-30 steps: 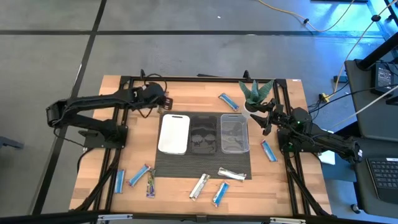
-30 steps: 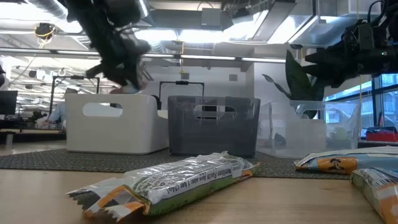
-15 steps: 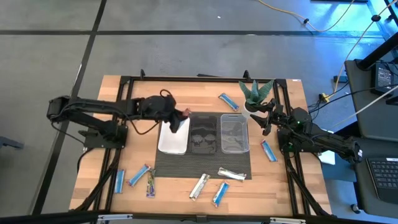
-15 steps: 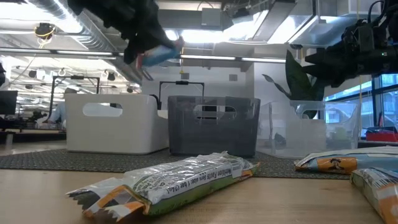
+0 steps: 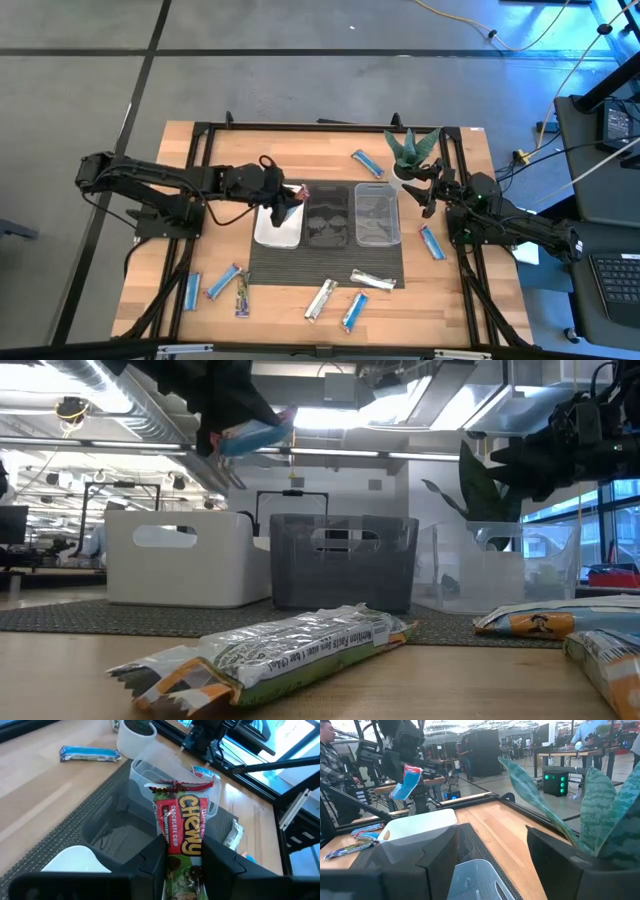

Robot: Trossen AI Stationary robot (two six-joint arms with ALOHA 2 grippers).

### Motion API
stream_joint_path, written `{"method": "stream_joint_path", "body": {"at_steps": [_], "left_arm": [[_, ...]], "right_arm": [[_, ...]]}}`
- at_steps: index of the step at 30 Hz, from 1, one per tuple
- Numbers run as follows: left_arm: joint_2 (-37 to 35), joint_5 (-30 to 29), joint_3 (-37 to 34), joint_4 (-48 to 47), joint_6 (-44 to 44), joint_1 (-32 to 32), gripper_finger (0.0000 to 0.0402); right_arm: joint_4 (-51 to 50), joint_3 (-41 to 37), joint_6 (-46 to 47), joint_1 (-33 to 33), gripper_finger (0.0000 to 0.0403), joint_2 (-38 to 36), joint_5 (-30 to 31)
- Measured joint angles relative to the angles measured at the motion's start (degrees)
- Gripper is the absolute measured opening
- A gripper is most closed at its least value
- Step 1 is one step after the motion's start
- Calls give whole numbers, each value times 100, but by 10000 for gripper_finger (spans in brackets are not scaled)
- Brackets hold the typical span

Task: Pick and place Granola Bars by type
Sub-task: Put the red granola bar into the white bin

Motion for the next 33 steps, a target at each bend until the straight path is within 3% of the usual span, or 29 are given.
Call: {"method": "stream_joint_path", "body": {"at_steps": [5,13,20,28,33], "left_arm": [[0,5,0,-207,-300,-54,97],[0,-575,-2,-1756,-1639,-23,97],[188,-591,386,-2281,-1684,-23,97],[1532,-661,1958,-3947,-1623,29,97],[2229,-574,2281,-4538,-2075,34,97]], "right_arm": [[0,0,7,-1,241,0,0],[2,0,134,-2,241,-2,0],[4,0,154,0,241,1,263],[-6,-1,300,1,241,1,444],[-77,0,293,1,241,1,444]]}}
